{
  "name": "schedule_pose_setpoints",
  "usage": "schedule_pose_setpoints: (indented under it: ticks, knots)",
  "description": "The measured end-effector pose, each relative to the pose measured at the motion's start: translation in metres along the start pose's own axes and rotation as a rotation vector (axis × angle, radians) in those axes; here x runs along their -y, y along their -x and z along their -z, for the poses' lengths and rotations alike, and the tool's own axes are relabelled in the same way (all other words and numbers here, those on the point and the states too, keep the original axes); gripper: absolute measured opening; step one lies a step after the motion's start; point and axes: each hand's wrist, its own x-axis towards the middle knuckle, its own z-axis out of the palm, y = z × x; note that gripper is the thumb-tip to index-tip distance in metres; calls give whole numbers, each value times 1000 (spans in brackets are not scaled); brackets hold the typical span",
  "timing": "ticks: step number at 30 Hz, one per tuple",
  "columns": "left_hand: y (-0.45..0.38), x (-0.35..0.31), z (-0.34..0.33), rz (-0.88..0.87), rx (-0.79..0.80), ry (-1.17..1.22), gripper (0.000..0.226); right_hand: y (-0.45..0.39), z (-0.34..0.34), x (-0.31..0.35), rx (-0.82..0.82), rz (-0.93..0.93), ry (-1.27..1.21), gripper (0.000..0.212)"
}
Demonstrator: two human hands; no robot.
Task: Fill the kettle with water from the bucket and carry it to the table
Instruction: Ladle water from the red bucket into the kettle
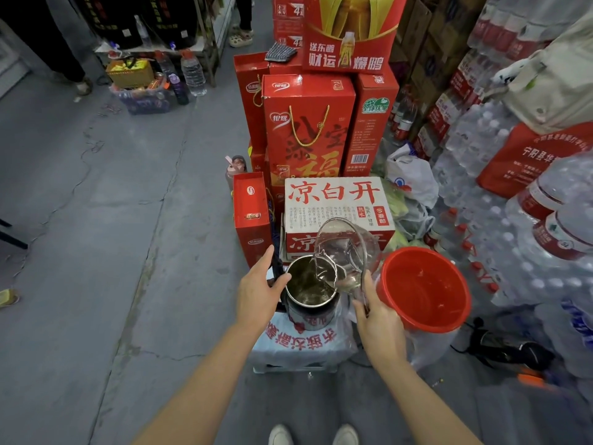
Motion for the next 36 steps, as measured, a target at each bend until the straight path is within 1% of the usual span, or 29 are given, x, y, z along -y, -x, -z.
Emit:
schedule_pose_setpoints:
  ticks: [3, 5, 9, 10, 13, 15, 17, 19, 20, 21, 22, 23, 24, 25, 26, 28, 30, 33, 36]
  knots:
    - [0, 0, 0, -7, 4, -9, 72, 1, -2, 0, 11, 65, 94, 69]
    - [-1, 1, -1, -9, 5, -7, 72, 0, -4, 1, -7, 137, 214, 71]
    - [0, 1, -2, -9, -5, 4, 71, -5, -12, -7, -61, 349, 472, 90]
    - [1, 1, -2, -5, -8, 5, 71, -4, -14, -10, -49, 392, 512, 93]
    - [3, -1, -3, 2, -20, 14, 68, -5, -16, -17, -38, 483, 556, 96]
    - [5, -4, -4, 18, -31, 20, 66, -8, -15, -22, -48, 491, 528, 96]
    - [6, -4, -6, 24, -51, 29, 63, -6, -10, -24, -51, 391, 370, 86]
    - [6, -3, -9, 26, -74, 43, 61, -8, -3, -33, -55, 145, 27, 73]
    - [7, -3, -11, 33, -83, 45, 61, -9, 2, -39, -56, 0, -200, 72]
    - [6, 0, -13, 43, -93, 45, 60, -9, 10, -49, -91, -128, -403, 73]
    - [6, 1, -14, 56, -98, 41, 59, -10, 18, -64, -153, -234, -533, 74]
    - [7, 3, -15, 66, -107, 51, 58, -12, 28, -80, -210, -317, -572, 74]
    - [8, 4, -16, 73, -116, 72, 58, -15, 39, -97, -244, -368, -513, 73]
    - [7, 5, -17, 68, -120, 95, 57, -19, 48, -117, -246, -401, -377, 71]
    - [8, 5, -17, 70, -122, 102, 57, -24, 57, -135, -213, -426, -221, 70]
    - [8, 3, -19, 71, -140, 89, 56, -38, 66, -161, -84, -430, 78, 70]
    - [9, 1, -21, 77, -165, 78, 56, -54, 66, -172, 71, -368, 301, 73]
    - [9, 2, -24, 95, -177, 80, 55, -80, 59, -178, 208, -278, 525, 82]
    - [9, 3, -24, 109, -187, 73, 55, -96, 47, -182, 270, -241, 585, 82]
